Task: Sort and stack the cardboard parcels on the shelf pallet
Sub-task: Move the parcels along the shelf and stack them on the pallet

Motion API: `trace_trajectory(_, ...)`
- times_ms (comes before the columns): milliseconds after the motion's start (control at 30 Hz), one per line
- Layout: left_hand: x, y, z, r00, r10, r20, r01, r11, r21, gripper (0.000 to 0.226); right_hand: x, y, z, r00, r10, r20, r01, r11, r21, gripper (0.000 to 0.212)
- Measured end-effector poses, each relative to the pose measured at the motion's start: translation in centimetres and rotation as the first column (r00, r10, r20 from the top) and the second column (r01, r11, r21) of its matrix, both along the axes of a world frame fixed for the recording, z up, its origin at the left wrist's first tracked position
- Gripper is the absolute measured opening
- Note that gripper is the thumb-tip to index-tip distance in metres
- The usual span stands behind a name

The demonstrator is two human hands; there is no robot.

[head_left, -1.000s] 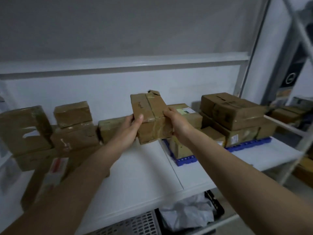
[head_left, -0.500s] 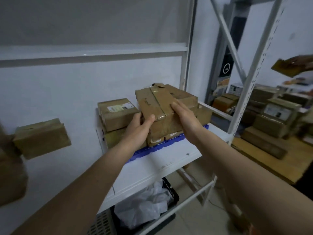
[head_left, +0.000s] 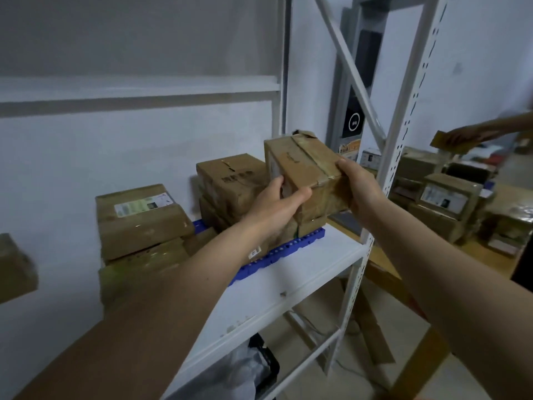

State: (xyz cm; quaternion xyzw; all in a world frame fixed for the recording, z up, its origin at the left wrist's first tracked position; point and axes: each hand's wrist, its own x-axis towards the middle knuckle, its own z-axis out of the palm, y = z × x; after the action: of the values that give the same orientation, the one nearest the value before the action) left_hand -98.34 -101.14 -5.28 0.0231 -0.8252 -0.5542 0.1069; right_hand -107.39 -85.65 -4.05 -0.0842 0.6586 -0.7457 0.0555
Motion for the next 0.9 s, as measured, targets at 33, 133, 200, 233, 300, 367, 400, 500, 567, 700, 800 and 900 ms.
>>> trace_trajectory(33,-1.4,0.2,0.4,1.000,-0.019,0.007,0.019,1.000,-0.006,0.045,-1.5,0.3,0.2,1.000,-0.018,0.007,0.018,1.000,-0.001,0.039)
trace_trajectory(133,-6.5,0.0,2.0,0.998,-0.050,0.030,0.050,0.999,0.014,0.043,-6.4,0.8,1.1,0.999,-0.036,0.023,0.036,0.999,0.004,0.039)
trace_trajectory(200,-9.8,-0.7,3.0,0.999,-0.029,0.032,0.028,0.999,0.029,0.022,-9.6,0.9,1.9,0.999,-0.037,0.018,0.037,0.999,0.000,0.038)
trace_trajectory(233,-11.4,-1.1,3.4,0.999,-0.015,0.029,0.014,0.999,0.036,0.025,-11.1,0.8,2.2,0.999,-0.040,0.014,0.040,0.999,-0.004,0.037)
trace_trajectory(300,-14.2,-2.0,3.9,1.000,-0.004,0.028,0.003,1.000,0.023,0.034,-14.0,0.5,2.5,0.999,-0.048,0.011,0.048,0.999,-0.001,0.038)
trace_trajectory(367,-16.6,-2.9,4.0,0.999,-0.005,0.032,0.006,0.999,-0.033,0.032,-16.4,-0.1,2.4,0.999,-0.038,-0.005,0.038,0.999,0.023,0.040)
trace_trajectory(400,-17.8,-3.3,4.1,1.000,0.009,0.025,-0.007,0.998,-0.056,0.031,-17.5,-0.4,2.3,1.000,-0.028,-0.013,0.028,0.999,0.032,0.041)
trace_trajectory(500,-20.5,-4.1,4.2,0.999,0.051,0.017,-0.048,0.992,-0.117,0.033,-20.3,-1.1,1.4,1.000,0.016,0.020,-0.016,1.000,-0.010,0.038)
trace_trajectory(567,-21.9,-4.2,3.9,0.997,0.057,0.042,-0.051,0.990,-0.135,0.031,-21.8,-1.6,0.7,0.998,0.047,0.042,-0.046,0.999,-0.022,0.028)
trace_trajectory(700,-24.1,-5.1,2.8,0.993,0.099,0.068,-0.087,0.982,-0.165,0.028,-24.7,-3.2,-0.1,0.998,0.044,0.038,-0.046,0.997,0.055,0.025)
trace_trajectory(800,-25.2,-5.9,1.9,0.986,0.143,0.083,-0.127,0.976,-0.179,0.046,-26.4,-5.0,-1.2,0.992,0.105,0.071,-0.110,0.992,0.063,0.026)
trace_trajectory(900,-25.8,-6.0,0.7,0.982,0.163,0.093,-0.141,0.969,-0.204,0.052,-28.0,-6.3,-2.7,0.975,0.201,0.098,-0.208,0.976,0.064,0.032)
